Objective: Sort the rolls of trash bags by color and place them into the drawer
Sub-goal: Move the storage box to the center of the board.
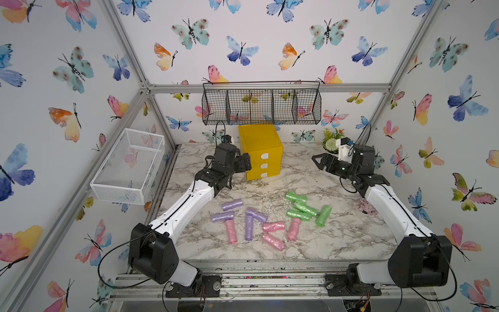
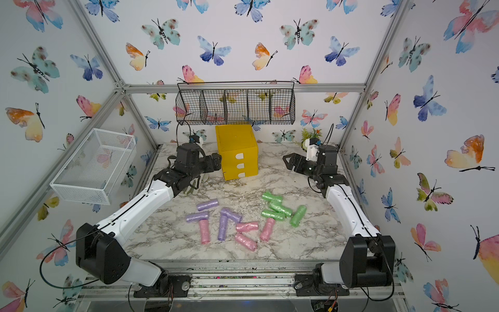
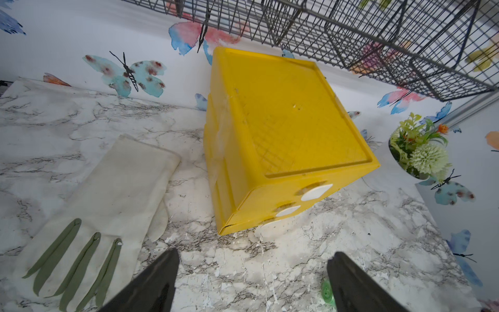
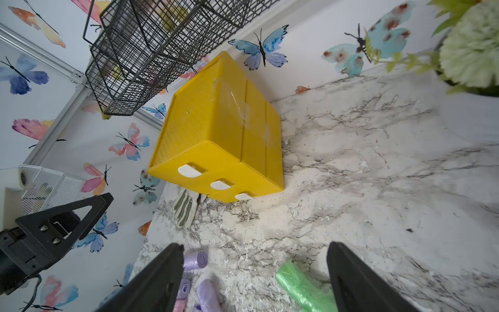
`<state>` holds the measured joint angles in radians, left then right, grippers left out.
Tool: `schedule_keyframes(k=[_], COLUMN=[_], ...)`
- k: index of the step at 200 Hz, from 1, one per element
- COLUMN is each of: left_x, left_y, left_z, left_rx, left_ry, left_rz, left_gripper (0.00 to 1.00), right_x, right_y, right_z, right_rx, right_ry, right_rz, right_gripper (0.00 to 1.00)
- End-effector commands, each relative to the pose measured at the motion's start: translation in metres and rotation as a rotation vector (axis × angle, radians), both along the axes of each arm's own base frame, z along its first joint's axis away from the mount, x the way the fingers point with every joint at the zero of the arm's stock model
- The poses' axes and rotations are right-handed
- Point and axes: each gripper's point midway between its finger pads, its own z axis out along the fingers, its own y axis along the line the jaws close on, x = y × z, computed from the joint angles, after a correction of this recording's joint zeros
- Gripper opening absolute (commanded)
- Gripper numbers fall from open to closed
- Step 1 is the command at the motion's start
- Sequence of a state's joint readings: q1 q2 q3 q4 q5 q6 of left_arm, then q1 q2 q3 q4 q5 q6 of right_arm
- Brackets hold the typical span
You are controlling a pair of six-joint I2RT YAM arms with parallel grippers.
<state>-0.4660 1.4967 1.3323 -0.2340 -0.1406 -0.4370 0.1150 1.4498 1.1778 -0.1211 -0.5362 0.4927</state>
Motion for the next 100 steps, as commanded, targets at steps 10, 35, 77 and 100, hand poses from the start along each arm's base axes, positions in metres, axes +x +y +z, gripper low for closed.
schedule_keyframes(k=[10, 35, 77, 100], left_x=[0.019, 0.038, 0.071, 0.085], left_y=[-0.001, -0.001, 0.002, -0.003], left_z=[0.006, 0.008, 0.010, 0.009], left_rx=[-0.046, -0.073, -0.135, -0.138], left_ry=[-0.004, 0.016, 0.036, 0.036], left_rz=[0.036, 0.035, 0.029, 0.012], left_gripper=[0.91, 0.91, 0.90, 0.90], right_x=[0.017, 0.036, 0.079, 0.101], right_y=[0.045, 0.074, 0.114, 0.128], right_z=[0.031, 0.031, 0.019, 0.005], right_rx=[0.065, 0.060, 0.031, 0.001], right_ry=[-0.062, -0.058, -0.044, -0.031], right_rz=[0.118, 0.165, 0.182, 0.165], right_gripper=[0.89, 0.88, 0.87, 0.87])
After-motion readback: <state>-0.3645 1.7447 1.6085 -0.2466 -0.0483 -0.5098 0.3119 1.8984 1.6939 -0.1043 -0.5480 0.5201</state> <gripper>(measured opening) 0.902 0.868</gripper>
